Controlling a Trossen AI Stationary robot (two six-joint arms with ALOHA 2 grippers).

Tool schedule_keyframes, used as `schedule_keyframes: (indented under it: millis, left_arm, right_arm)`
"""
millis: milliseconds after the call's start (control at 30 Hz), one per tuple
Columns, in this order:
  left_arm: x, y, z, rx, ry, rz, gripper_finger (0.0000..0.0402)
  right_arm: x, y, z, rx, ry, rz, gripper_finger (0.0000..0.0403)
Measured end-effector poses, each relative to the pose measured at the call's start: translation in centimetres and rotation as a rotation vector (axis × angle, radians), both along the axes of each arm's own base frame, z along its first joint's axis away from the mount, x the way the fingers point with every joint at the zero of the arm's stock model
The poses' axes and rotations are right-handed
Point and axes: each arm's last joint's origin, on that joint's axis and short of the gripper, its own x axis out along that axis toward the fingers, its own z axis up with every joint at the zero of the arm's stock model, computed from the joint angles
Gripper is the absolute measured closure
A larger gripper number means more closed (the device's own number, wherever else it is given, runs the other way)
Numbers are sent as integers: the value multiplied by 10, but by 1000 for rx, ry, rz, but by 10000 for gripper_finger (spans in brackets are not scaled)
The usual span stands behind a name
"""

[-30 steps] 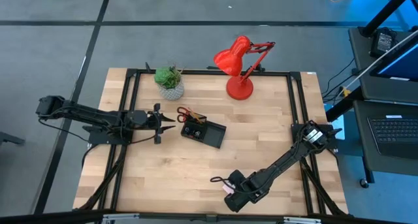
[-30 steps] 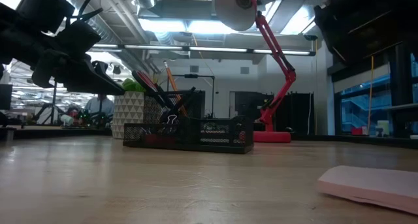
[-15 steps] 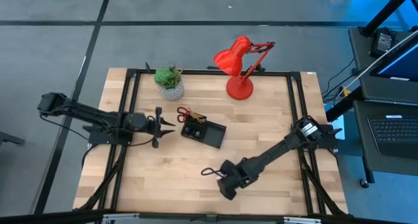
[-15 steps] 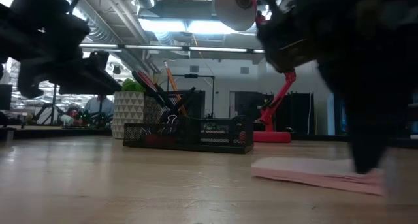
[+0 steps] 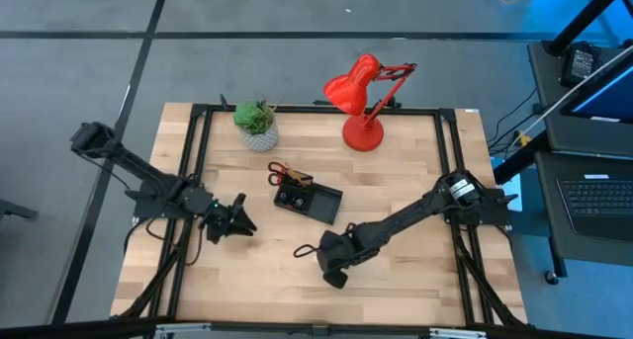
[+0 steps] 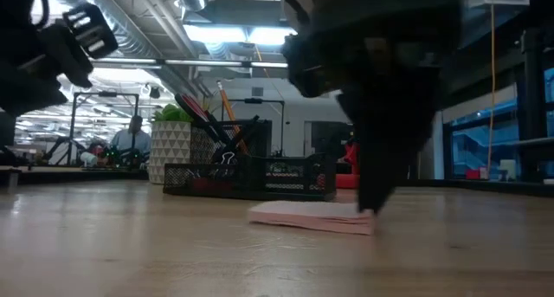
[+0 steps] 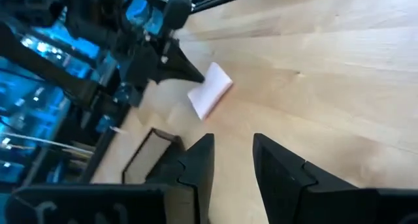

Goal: Pick and place office supplies into organizer
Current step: Put the pink sticky notes into the black desk organizer

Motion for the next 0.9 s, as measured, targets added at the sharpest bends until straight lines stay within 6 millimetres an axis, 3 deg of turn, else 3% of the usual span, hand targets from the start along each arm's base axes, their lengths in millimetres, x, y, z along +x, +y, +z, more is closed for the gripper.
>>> schedule_keyframes:
  millis: [333, 567, 900]
  left_arm:
    - [-4, -12, -3, 255, -78, 83, 302]
    - [-2, -18, -15, 333, -23, 78, 302]
    - [20, -36, -18, 511, 0, 8, 294]
  right_arm:
    - [12, -3, 2, 38, -92, 4, 402]
    - [19, -7, -11, 62, -93, -2, 402]
    - [29, -6, -13, 88, -183, 20, 402]
